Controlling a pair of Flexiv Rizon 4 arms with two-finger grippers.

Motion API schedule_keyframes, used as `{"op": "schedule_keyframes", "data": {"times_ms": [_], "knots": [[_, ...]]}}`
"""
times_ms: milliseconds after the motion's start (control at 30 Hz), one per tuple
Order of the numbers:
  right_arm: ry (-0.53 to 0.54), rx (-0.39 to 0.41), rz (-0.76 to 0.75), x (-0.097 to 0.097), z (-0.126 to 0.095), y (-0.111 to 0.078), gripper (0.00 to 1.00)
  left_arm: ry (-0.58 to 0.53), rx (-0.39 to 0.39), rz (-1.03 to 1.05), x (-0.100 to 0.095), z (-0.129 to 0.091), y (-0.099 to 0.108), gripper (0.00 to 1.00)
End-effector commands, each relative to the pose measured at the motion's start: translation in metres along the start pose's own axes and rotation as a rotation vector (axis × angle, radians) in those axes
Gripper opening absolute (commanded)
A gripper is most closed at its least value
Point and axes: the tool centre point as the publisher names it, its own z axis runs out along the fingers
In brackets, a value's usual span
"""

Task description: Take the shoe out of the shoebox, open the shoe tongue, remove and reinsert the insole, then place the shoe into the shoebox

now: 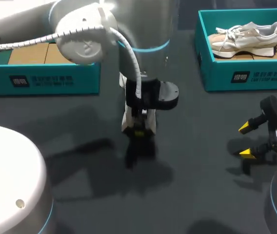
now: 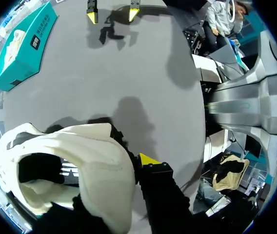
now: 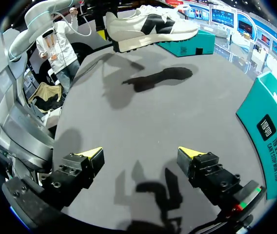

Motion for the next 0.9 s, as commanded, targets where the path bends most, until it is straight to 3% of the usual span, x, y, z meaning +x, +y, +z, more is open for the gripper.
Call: {"op": "schedule_keyframes", "data": {"times_ms": [33,333,433,667,900], "knots": [[-0.004,0.003,0.0,0.002,0.0,0.0,1.0,-0.012,0.032,0.002,0.005,-0.023,0.023,0.0],[-0.004,0.003,0.0,0.002,0.0,0.0,1.0,-0.012,0.032,0.002,0.005,-0.023,0.023,0.0],[-0.004,0.003,0.0,0.002,0.0,0.0,1.0,-0.038,0.062,0.023,0.006,-0.045,0.029,0.0],[-0.004,0.003,0.0,0.002,0.0,0.0,1.0,-0.041,0.097,0.004,-0.022,-0.088,0.083,0.0],[-0.004,0.003,0.0,0.002,0.0,0.0,1.0,-0.059,0.076,-0.059,-0.072,-0.113,0.163,0.0]]}}
